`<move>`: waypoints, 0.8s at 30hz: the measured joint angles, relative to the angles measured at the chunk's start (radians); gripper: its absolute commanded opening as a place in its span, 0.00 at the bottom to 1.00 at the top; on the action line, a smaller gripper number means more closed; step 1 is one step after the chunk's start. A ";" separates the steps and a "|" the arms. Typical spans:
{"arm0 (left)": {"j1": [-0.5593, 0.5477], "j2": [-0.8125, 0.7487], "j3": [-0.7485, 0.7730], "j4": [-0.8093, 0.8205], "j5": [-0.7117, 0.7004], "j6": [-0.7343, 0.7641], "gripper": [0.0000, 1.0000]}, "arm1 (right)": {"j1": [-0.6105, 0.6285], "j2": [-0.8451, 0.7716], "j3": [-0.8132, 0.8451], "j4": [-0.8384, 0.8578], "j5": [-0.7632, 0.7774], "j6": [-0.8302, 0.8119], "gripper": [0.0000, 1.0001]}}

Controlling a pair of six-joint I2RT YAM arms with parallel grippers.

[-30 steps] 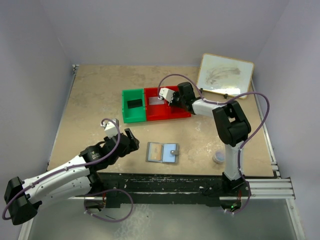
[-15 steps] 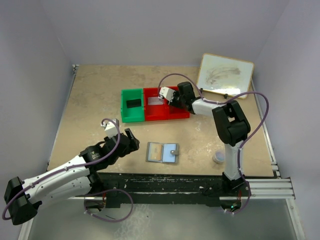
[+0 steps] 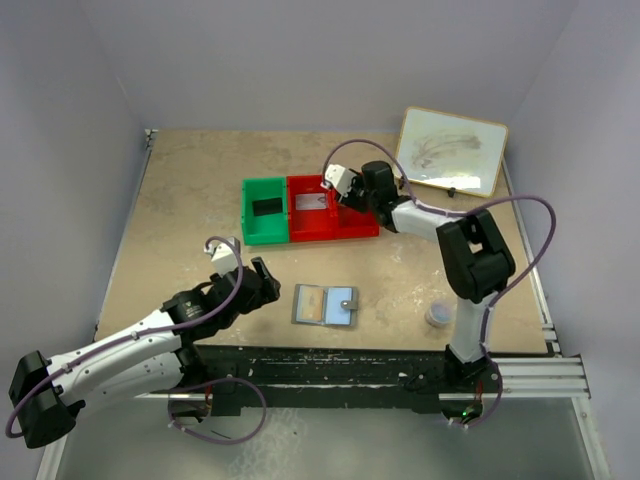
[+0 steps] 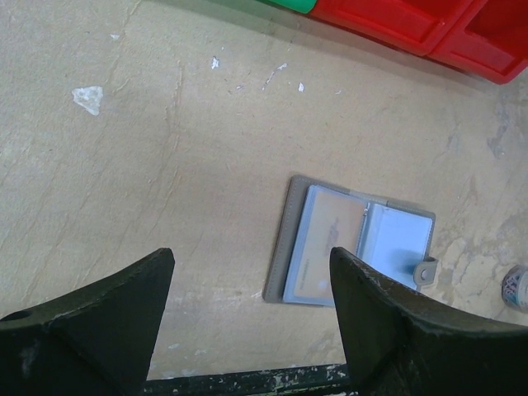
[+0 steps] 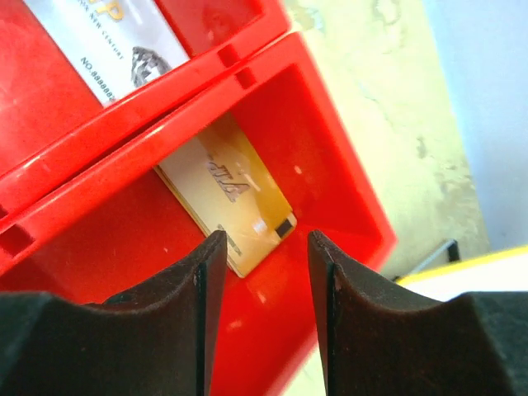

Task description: Take the credit cards out of the card holder

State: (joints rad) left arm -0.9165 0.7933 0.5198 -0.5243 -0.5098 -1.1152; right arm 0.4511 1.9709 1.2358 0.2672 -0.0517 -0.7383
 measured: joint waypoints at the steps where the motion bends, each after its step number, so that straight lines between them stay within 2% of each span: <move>1: 0.000 0.000 0.000 0.001 0.001 0.000 0.74 | 0.000 -0.024 -0.015 0.006 0.000 0.008 0.48; 6: 0.000 -0.002 0.000 0.004 0.001 0.000 0.73 | 0.000 -0.183 -0.076 0.032 0.040 0.112 0.50; 7: 0.000 -0.003 0.000 0.004 0.000 -0.001 0.73 | 0.000 -0.226 -0.092 0.035 0.054 0.155 0.58; 9: 0.000 -0.014 0.000 0.003 -0.005 -0.003 0.73 | 0.000 -0.324 -0.140 0.051 0.079 0.262 0.85; 12: 0.000 -0.045 0.000 0.003 -0.027 -0.016 0.73 | -0.001 -0.490 -0.215 0.060 0.123 0.491 0.90; 14: 0.000 -0.067 0.000 0.003 -0.046 -0.024 0.74 | -0.003 -0.558 -0.226 0.039 0.121 0.617 0.97; 18: 0.000 -0.097 -0.001 -0.005 -0.098 -0.026 0.79 | -0.007 -0.626 -0.258 -0.013 0.090 0.833 1.00; 21: 0.000 -0.077 0.006 -0.026 -0.143 -0.013 0.79 | -0.007 -0.695 -0.399 -0.036 0.095 0.998 1.00; 24: 0.000 0.023 0.089 -0.108 -0.206 0.007 0.79 | -0.007 -0.786 -0.552 -0.054 0.093 1.130 1.00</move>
State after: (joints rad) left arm -0.9161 0.8162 0.6086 -0.6319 -0.7158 -1.1080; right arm 0.4438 1.1851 0.6834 0.2131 0.0410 0.3912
